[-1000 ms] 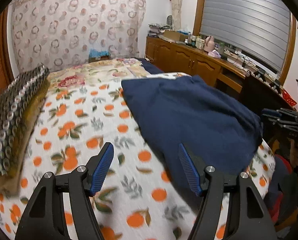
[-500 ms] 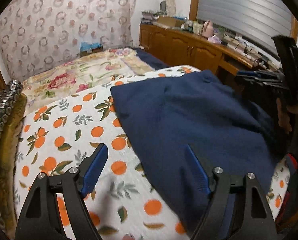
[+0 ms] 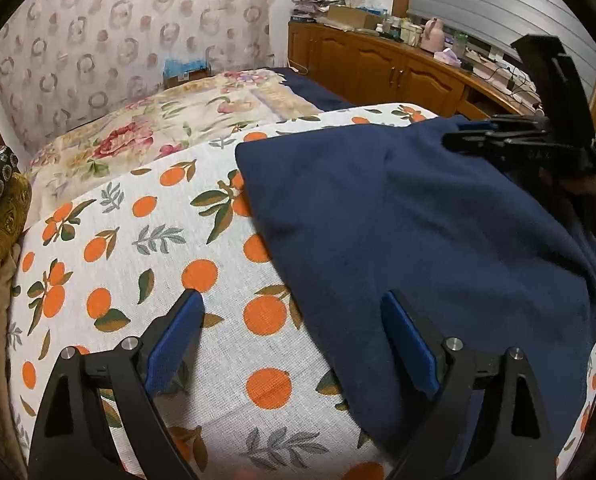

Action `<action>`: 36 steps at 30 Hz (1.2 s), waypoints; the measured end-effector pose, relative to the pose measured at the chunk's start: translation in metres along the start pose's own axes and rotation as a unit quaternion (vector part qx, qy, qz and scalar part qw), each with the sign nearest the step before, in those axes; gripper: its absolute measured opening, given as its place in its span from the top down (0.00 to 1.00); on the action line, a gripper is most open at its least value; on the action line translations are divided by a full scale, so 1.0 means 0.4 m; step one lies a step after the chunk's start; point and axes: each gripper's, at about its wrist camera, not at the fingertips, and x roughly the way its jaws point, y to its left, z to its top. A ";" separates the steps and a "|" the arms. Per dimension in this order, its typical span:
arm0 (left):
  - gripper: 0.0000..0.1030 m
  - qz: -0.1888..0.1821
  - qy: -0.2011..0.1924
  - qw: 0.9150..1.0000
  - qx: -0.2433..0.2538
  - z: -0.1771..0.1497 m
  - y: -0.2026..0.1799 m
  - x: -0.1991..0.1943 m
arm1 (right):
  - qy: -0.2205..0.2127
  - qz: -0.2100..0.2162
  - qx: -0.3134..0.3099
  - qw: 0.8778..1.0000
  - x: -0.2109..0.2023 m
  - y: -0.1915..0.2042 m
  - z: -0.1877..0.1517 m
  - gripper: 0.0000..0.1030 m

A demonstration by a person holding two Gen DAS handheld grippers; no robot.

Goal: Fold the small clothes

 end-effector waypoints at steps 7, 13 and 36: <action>0.11 0.000 0.000 1.000 0.001 -0.001 0.000 0.001 | -0.018 0.014 -0.005 1.000 -0.018 0.001 0.001 0.93; 0.11 0.000 0.000 1.000 0.001 -0.001 0.001 0.002 | -0.075 -0.022 0.010 0.997 -0.135 -0.007 0.013 0.94; 0.11 -0.026 -0.040 0.999 0.017 -0.106 -0.075 -0.196 | -0.036 -0.081 0.055 0.995 -0.329 0.115 -0.185 0.52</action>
